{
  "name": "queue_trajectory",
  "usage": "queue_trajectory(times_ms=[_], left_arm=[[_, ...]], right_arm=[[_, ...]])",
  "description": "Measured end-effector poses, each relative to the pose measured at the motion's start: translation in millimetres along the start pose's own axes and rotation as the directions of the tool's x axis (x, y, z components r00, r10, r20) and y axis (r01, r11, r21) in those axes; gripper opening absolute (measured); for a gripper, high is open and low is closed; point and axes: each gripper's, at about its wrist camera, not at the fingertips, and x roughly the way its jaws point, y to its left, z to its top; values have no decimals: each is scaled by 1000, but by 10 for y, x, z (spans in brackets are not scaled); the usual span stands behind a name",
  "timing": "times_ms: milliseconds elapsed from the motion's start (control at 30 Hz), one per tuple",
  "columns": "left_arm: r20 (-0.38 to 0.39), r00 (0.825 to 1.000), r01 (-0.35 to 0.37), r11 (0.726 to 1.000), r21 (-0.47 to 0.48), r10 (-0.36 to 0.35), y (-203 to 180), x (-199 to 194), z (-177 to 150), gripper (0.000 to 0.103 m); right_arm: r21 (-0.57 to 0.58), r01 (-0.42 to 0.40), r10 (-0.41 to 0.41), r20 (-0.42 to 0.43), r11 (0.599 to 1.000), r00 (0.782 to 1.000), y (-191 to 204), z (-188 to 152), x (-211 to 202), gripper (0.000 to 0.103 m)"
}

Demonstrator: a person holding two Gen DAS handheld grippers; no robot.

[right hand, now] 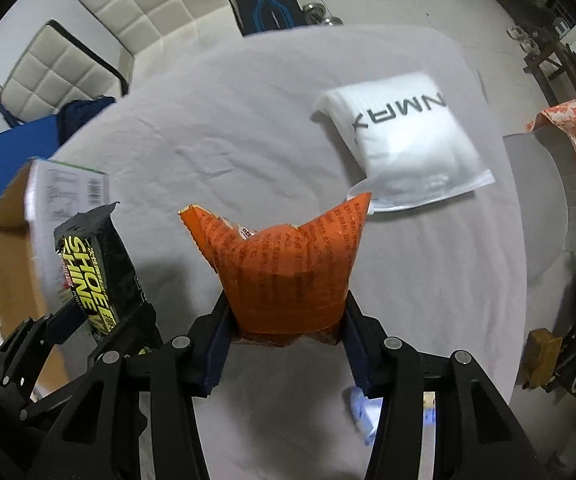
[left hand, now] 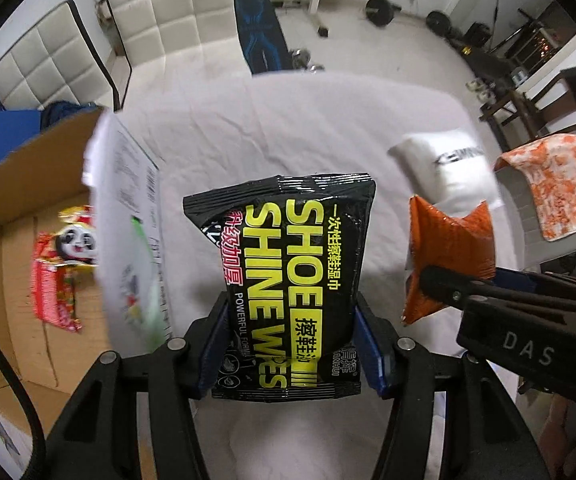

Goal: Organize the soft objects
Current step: 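Lift both packets and carry them over the cardboard box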

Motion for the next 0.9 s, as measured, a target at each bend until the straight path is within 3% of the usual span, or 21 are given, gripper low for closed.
queue_trajectory(times_ms=[233, 400, 667, 900], left_arm=[[92, 996, 16, 1000, -24, -14, 381, -581, -125, 54], [142, 990, -6, 997, -75, 16, 972, -1012, -142, 54], [167, 977, -103, 981, -167, 131, 1937, -1338, -166, 54], [109, 981, -134, 966, -221, 161, 2652, -1062, -101, 54]], right_arm=[[-39, -37, 40, 73, 999, 997, 160, -147, -631, 53], [-79, -87, 93, 80, 993, 992, 447, -355, -1023, 53], [-152, -189, 194, 17, 970, 981, 1621, -659, -737, 53], [-195, -173, 172, -23, 965, 985, 2466, -745, -297, 53]])
